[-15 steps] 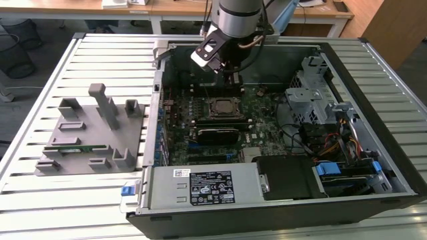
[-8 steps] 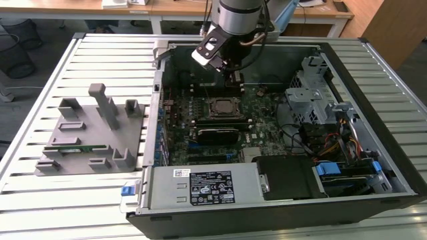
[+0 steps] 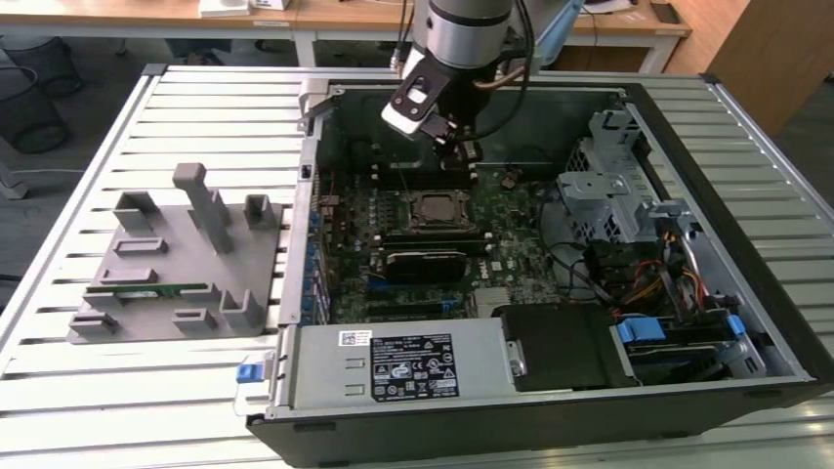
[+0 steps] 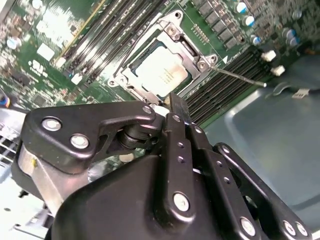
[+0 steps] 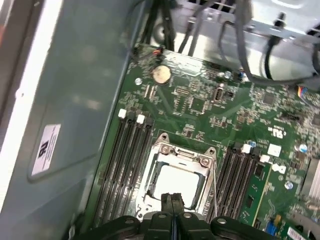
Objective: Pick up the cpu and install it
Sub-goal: 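Install the first cpu locking lever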
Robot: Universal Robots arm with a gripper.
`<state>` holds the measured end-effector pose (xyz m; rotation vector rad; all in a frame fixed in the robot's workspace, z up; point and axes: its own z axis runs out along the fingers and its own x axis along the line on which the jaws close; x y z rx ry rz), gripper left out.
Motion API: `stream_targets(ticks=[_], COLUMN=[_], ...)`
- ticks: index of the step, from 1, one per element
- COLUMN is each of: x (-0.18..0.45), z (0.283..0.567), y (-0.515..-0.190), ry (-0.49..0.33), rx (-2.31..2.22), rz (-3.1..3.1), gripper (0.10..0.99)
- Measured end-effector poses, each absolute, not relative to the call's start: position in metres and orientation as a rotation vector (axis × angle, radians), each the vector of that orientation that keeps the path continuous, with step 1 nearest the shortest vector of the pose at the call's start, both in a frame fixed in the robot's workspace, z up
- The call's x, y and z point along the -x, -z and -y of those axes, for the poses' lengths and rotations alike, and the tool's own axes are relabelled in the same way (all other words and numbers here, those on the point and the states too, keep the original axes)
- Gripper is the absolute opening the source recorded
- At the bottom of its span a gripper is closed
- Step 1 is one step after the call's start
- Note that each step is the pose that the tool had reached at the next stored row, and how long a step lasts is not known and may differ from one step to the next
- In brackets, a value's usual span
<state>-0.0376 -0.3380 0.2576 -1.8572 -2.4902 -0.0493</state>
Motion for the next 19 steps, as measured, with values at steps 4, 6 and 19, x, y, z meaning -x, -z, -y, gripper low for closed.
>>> stream_targets(ticks=[4,6,19], x=[0.0376,0.0376,0.0376], z=[0.3380,0.3380,0.3380], y=[-0.2575,-0.2574,-0.2566], ry=[0.047,0.046,0.039], rx=[1.764,1.717,1.398], rz=[2.556,2.587,2.769], gripper=[0.106,0.106,0.106])
